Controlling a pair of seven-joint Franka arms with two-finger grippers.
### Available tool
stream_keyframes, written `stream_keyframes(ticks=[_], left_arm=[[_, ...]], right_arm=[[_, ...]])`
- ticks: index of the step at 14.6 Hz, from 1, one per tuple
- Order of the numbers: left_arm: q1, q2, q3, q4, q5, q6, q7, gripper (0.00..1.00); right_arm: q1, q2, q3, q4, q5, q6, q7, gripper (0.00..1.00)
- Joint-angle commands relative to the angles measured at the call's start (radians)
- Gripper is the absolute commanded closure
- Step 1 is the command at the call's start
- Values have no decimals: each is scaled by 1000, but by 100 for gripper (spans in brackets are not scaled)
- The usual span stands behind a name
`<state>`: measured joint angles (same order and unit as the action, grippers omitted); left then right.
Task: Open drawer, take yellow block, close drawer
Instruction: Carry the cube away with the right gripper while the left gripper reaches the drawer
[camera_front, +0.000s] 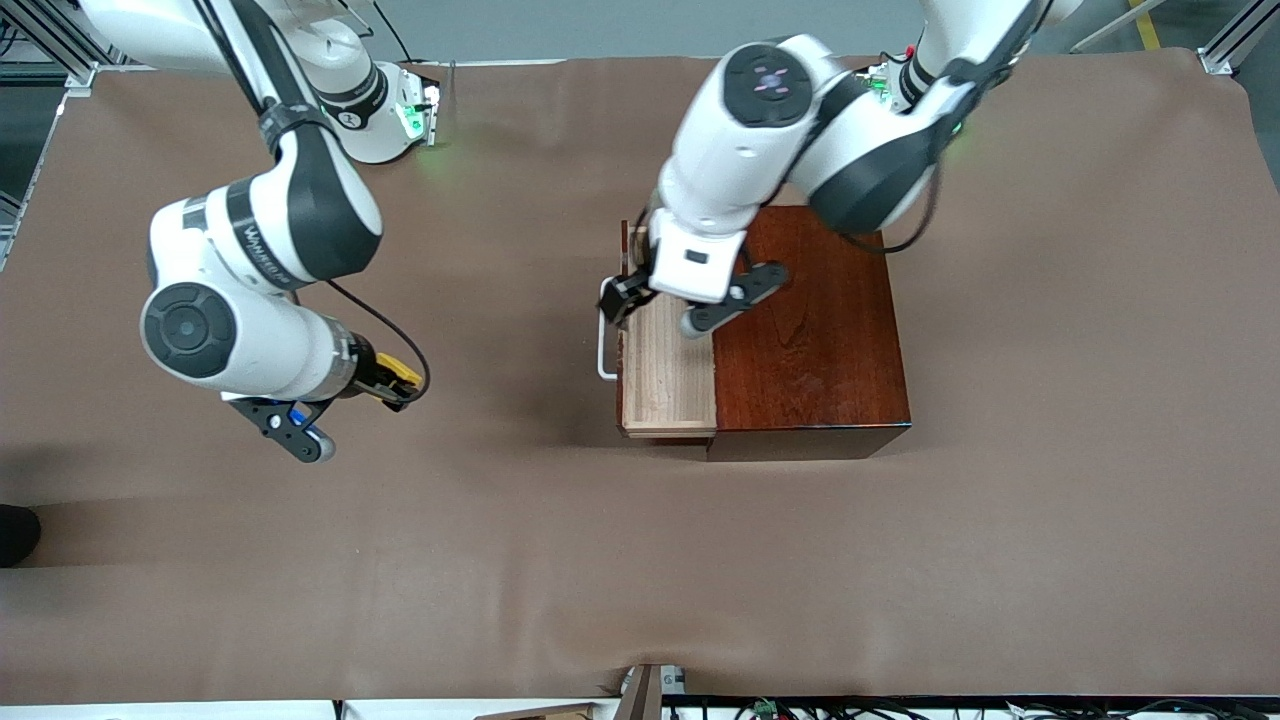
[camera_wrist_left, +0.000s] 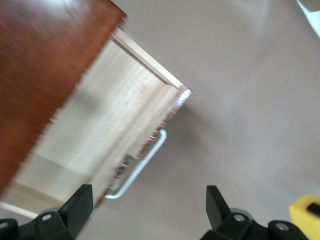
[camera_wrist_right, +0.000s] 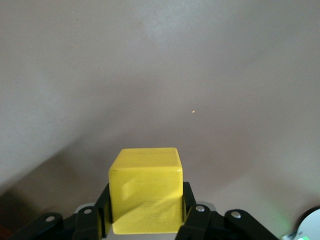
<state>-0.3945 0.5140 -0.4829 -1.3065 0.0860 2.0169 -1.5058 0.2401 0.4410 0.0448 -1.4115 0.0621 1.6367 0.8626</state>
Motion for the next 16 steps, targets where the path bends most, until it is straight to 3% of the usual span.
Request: stream_keyframes(ticks=[1,3,5,9,12,16], left_arm=[[-194,67,166,84,31,54,-76,0],[-352,116,327,89,31,120,-158,0],[-452,164,433,110,29,169,-224,0],[-503,248,467,112,29,272,-371,0],[-590,291,549,113,29,276,-421,0],[-601,320,555,102,31,255,-445,0]], right_arm=[[-59,-71,17,-108,-4,25,-129,100],[-79,-96,15,-168,-31,64,-222,100],[-113,-131,15,-251,-50,121,-290,100],[-186,-194,15,-434,-50,267,-471,100],[-258,-200,17,-477,-50,275,-612,100],[-373,-205,15,-575,-51,388,-819,100]])
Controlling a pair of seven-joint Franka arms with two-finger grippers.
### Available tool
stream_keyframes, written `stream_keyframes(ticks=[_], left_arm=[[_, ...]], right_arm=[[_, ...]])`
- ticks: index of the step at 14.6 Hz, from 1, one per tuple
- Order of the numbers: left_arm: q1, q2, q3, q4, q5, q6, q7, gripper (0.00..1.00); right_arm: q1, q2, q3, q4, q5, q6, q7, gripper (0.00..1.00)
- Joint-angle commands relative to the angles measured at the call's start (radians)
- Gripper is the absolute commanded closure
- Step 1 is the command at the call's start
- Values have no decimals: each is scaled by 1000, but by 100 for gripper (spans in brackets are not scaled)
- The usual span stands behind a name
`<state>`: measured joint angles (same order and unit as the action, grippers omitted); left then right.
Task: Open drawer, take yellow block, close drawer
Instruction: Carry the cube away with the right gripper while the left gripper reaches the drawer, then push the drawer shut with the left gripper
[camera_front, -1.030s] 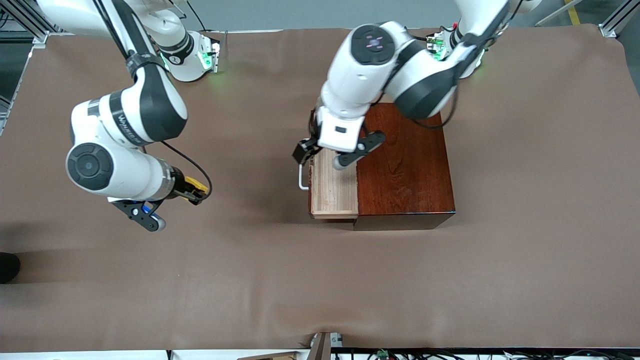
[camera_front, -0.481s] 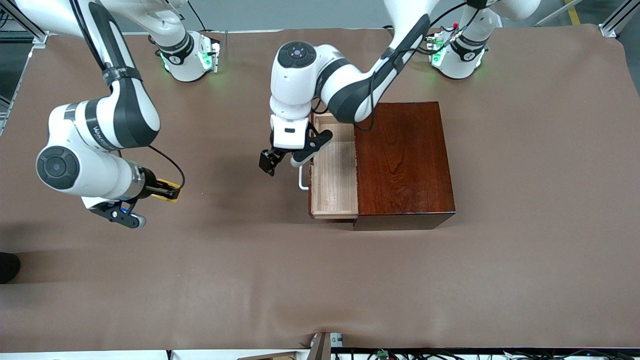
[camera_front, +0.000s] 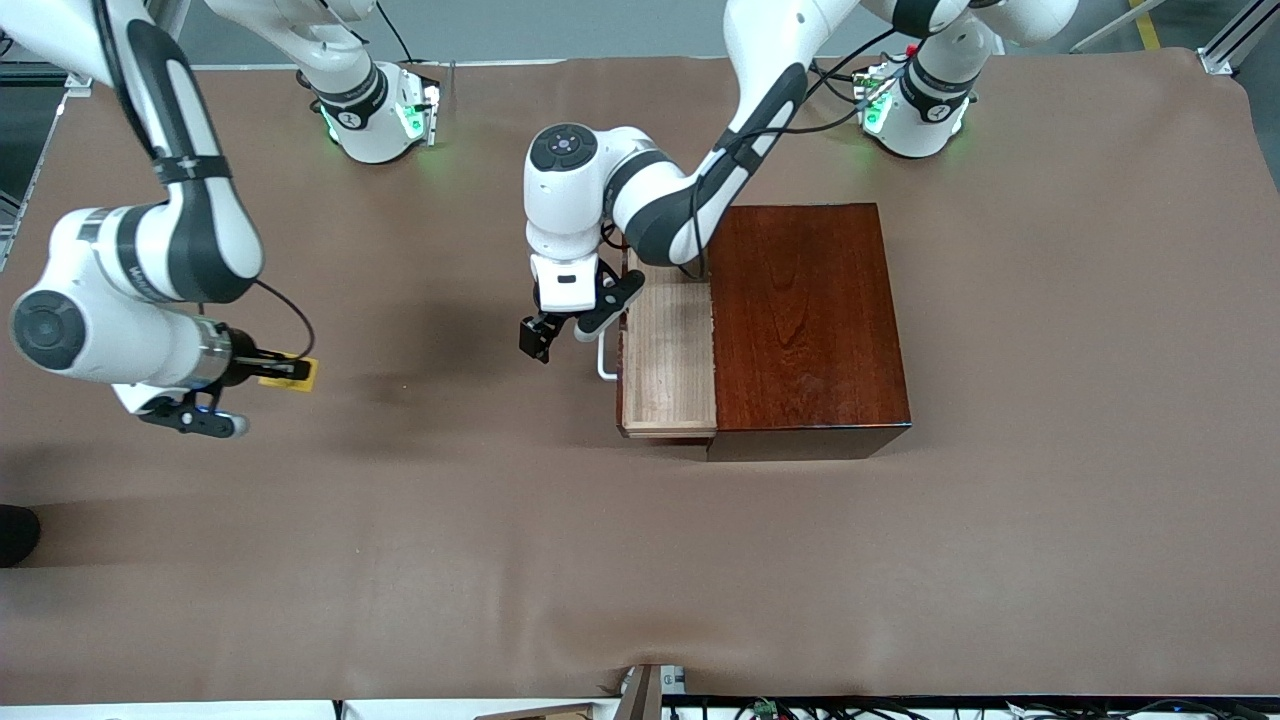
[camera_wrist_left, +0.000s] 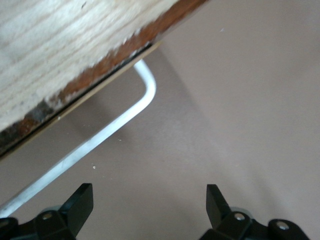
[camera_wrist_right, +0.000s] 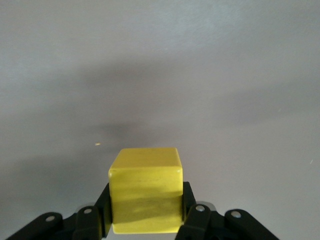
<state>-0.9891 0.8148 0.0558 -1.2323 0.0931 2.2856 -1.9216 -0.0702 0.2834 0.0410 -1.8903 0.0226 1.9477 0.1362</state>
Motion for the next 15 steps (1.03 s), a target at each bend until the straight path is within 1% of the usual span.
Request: stream_keyframes(ticks=[1,2,4,5,7,9,11,15], left_arm=[[-8,21,18,28,26,-37,-30,0],[-8,26,18,28,27,-56,-30,0],[-6,23,18,28,27,-93,-28,0],[-5,17,21,28,27,-115,-28,0],[0,4,21,28,28,-139,-28,0],[-2,4,50,28,28,-193,-25,0],[-2,3,53,27,28,-230,-25,0],[6,-6,55,27,27,-290,-25,0]], right_arm=[[-100,-46,19,-125,-12,124,-156,100],[-124,-46,19,-144,-12,160,-200,100],[-134,-41,17,-167,-13,175,-211,100],[-143,-38,17,-194,-13,204,-211,100],[-143,-38,17,-265,-20,301,-211,100],[-145,-36,16,-309,-35,371,-211,100],[-167,-20,16,-316,-50,376,-211,100],[-172,11,16,-334,-53,402,-211,100]])
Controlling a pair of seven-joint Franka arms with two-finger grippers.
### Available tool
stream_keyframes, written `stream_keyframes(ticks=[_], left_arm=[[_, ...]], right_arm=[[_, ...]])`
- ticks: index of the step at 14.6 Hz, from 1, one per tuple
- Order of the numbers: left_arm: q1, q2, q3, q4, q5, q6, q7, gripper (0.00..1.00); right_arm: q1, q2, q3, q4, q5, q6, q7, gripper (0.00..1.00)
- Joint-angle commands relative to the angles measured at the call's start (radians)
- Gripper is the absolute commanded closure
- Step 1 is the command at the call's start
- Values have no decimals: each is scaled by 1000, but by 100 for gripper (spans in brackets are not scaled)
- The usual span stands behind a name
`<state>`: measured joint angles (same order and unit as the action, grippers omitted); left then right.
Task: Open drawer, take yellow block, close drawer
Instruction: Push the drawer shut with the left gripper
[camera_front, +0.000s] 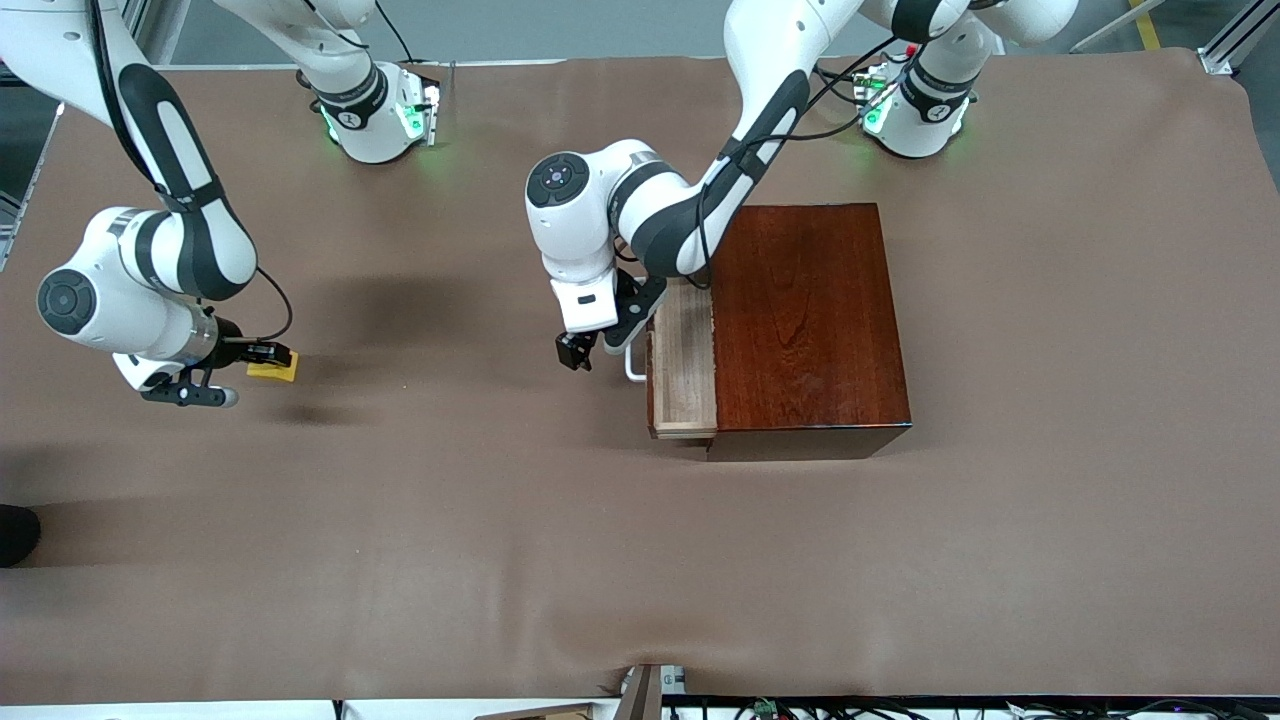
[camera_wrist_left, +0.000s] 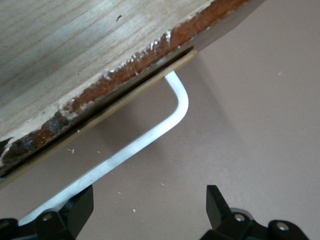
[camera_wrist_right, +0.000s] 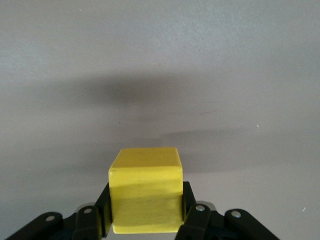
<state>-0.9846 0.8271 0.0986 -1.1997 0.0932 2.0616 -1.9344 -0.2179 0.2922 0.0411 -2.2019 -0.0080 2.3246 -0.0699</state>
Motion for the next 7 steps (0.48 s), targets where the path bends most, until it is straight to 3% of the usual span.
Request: stream_keyframes(ticks=[1,7], left_arm=[[1,-20,12,-9,26,-92,-12,0],[26,-34,13,-32,28,-187,-21,0]], right_arm=[[-26,13,16,-22,-24,36,-5,100],[-40,64,16,-32,-24,93,-5,100]])
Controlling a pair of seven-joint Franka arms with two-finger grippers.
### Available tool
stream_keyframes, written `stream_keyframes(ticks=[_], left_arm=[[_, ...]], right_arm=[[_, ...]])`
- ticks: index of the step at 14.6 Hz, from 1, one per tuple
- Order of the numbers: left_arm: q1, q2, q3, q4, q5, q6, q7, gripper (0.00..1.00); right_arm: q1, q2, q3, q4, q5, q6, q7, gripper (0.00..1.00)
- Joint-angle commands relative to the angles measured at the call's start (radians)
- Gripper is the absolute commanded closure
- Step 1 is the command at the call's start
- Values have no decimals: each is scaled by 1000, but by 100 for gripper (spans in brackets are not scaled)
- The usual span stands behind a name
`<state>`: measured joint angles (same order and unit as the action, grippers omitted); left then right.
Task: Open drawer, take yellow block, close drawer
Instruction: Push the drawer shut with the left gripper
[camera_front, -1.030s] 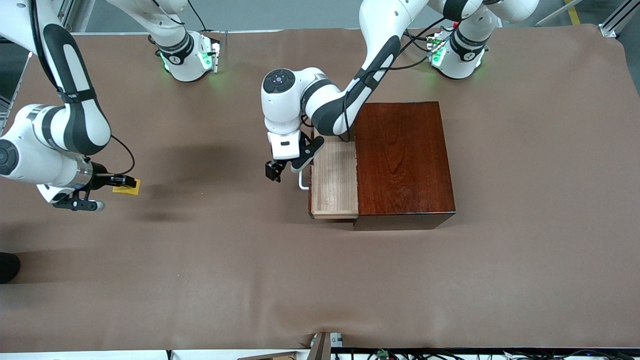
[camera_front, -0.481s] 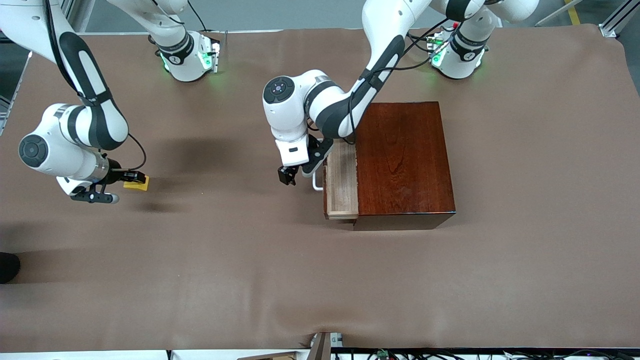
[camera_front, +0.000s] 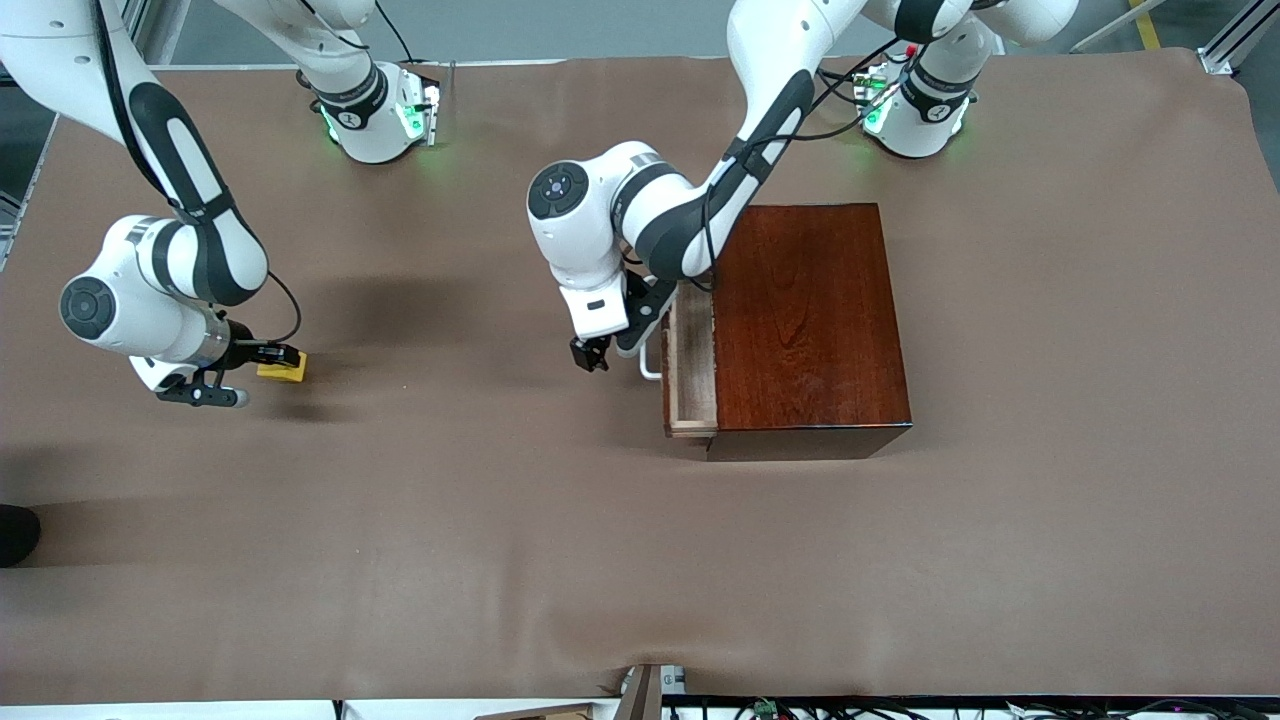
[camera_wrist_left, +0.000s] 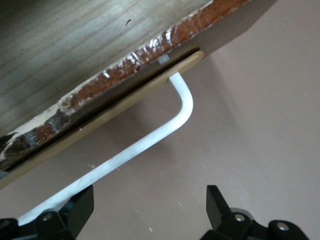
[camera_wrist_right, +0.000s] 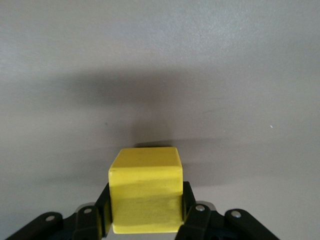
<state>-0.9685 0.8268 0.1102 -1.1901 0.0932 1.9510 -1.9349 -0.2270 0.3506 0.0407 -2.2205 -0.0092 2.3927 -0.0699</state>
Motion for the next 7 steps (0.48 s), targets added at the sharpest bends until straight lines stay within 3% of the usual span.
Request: stream_keyframes(ticks=[1,2,3,5,6,7], left_arm=[[10,-32,2,-43,28,-87,-33,0],[11,-34,2,-43,28,-104,-39,0],[13,-34,2,-43,26,-116,-44,0],[24,-38,2,-43,26,-145,-45,0],[25,-38,2,-43,26,-164,-44,0],[27,-38,2,-43,26,-181,-44,0]], right_arm=[[-31,8,16,-13,-23,26,-4,100],[-31,19,16,-11,-23,28,-4,91],[-31,27,16,-10,-22,28,-2,73],[-29,24,18,-4,-23,17,-5,14],[-29,21,18,1,-23,10,-8,0],[-25,15,19,7,-22,-7,-16,0]])
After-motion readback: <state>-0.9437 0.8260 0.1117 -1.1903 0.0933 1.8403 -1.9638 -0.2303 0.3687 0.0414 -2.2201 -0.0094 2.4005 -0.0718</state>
